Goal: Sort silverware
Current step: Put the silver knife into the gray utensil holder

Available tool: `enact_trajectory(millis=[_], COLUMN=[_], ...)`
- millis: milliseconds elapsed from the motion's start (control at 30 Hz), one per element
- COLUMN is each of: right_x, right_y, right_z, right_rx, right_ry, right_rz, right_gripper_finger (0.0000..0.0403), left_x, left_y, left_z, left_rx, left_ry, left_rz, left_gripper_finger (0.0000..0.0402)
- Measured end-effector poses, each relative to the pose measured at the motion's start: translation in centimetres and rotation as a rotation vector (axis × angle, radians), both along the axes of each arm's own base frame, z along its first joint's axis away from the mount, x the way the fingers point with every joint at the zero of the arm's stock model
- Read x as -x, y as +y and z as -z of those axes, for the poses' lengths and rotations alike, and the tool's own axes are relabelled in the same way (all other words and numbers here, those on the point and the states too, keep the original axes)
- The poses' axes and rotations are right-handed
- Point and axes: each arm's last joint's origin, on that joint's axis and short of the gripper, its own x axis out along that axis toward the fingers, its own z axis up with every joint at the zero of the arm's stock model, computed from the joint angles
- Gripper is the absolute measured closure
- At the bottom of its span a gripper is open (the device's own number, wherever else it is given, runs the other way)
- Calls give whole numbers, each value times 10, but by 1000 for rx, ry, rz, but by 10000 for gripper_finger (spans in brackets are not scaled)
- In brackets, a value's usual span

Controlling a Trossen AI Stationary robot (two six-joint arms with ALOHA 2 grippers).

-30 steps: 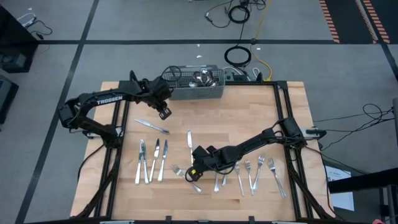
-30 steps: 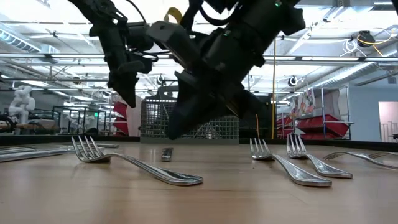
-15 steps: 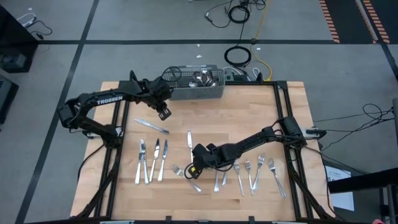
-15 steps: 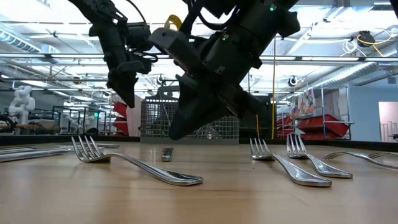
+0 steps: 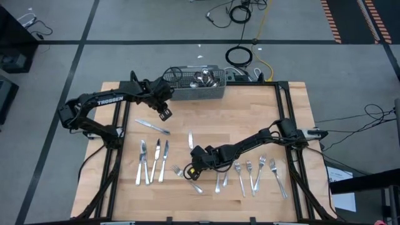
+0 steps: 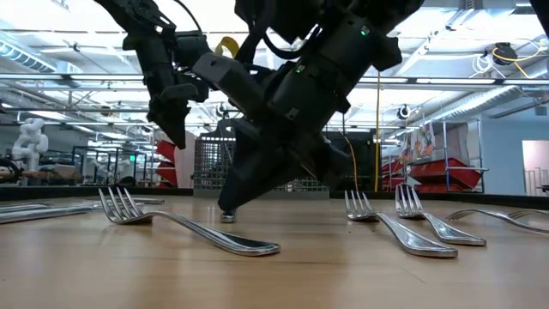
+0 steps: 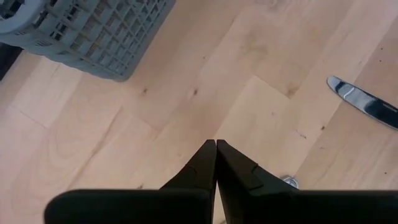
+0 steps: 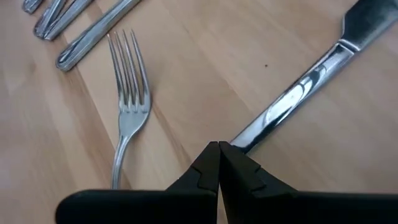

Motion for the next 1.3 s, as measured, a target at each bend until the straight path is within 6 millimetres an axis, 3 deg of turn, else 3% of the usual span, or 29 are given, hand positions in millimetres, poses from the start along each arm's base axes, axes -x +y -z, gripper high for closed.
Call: enact_trajectory(millis=[333, 733, 1000, 1300], right_x=[11, 13, 22, 51], right_y=[-5, -40, -48, -67], right_z=[3, 9, 10, -7], right_rx=[-1, 26, 50, 174], right_ry=[138, 239, 339, 549], right_rz=[63, 164, 205, 319], right_gripper_finger=[402, 402, 403, 403], left_x=[0, -1, 0, -1], left_y=[0, -1, -1, -2], left_z=[0, 0, 0, 0], left_rx=[-1, 25, 25, 55], left_ry=[-1, -17, -16, -35], left_rz=[1, 12, 13, 28], left_gripper_finger=[382, 382, 382, 382])
